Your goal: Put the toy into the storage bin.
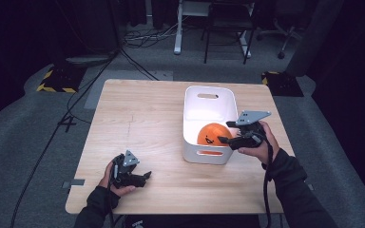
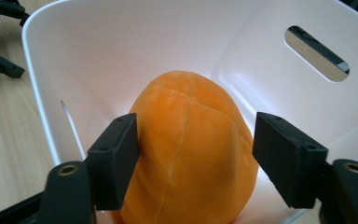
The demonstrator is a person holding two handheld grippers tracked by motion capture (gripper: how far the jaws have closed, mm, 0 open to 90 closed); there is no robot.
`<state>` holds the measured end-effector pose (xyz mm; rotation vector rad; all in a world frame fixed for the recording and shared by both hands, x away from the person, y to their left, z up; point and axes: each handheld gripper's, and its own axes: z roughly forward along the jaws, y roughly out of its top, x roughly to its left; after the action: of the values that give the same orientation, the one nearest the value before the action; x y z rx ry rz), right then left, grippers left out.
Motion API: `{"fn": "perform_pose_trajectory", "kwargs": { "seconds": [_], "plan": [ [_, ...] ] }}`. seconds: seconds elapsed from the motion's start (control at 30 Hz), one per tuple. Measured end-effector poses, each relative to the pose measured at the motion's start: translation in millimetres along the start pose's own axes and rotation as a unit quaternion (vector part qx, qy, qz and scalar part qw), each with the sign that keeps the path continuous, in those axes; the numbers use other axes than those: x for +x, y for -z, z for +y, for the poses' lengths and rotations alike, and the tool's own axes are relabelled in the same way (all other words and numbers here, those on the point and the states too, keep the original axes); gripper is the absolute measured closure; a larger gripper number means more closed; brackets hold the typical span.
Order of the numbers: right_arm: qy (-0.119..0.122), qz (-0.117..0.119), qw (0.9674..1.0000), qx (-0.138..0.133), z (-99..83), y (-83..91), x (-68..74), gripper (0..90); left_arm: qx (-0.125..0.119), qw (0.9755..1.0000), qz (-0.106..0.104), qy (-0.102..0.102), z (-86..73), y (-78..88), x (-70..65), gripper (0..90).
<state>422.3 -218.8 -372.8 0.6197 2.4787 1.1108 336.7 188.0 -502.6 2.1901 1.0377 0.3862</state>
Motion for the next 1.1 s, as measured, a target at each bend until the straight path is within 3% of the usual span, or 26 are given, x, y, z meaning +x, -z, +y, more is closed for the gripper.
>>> {"fn": "perform_pose_trajectory", "kwargs": {
  "seconds": [0.27,0.47,0.6,1.1],
  "plan": [
    [0.0,-0.019,0.9997,-0.015,0.3,2.4,0.4,24.8,0.0,1.0,0.0,-0.001,0.0,0.0,0.1,16.3],
    [0.002,-0.029,0.9991,-0.032,1.8,8.1,1.9,25.9,0.0,1.0,0.0,-0.001,0.0,0.1,0.1,16.3],
    [0.004,-0.045,0.9984,-0.033,2.9,10.9,2.0,26.1,0.0,1.0,0.0,-0.001,0.0,0.0,0.1,16.3],
    [0.001,-0.067,0.9967,-0.047,3.2,25.4,-2.0,26.2,0.0,1.0,0.0,0.001,0.0,0.0,-0.1,16.3]
  ]
}}
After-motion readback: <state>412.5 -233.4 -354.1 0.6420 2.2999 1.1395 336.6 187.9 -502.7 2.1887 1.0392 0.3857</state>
